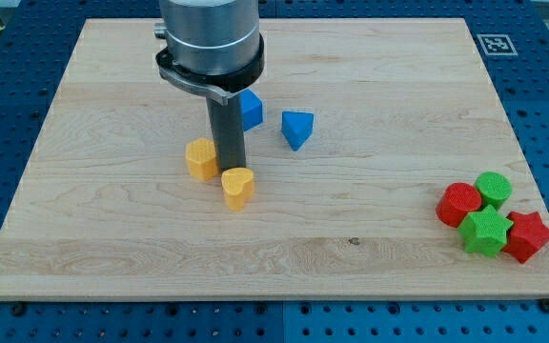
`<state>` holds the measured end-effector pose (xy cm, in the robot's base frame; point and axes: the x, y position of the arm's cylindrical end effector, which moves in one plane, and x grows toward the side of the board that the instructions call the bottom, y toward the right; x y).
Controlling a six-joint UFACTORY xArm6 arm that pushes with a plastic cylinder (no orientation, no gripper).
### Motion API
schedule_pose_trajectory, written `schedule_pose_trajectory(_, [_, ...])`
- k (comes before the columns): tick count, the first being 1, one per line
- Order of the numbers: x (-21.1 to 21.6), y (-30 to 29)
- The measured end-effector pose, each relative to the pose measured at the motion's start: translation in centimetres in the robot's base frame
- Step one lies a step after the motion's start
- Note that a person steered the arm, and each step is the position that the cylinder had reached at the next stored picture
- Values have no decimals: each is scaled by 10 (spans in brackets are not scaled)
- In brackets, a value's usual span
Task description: Move the blue triangle into the right of the blue cube
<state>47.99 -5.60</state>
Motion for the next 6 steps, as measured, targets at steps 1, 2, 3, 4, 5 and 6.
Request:
schedule_pose_trajectory(1, [0, 21])
schedule_pose_trajectory(2, [-5, 57])
schedule_pose_trajectory(3, [-11, 90])
schedule_pose_trajectory(4, [-28, 114])
schedule_pose_trajectory(5, [-28, 115])
schedule_pose_trajectory(6, [-42, 101])
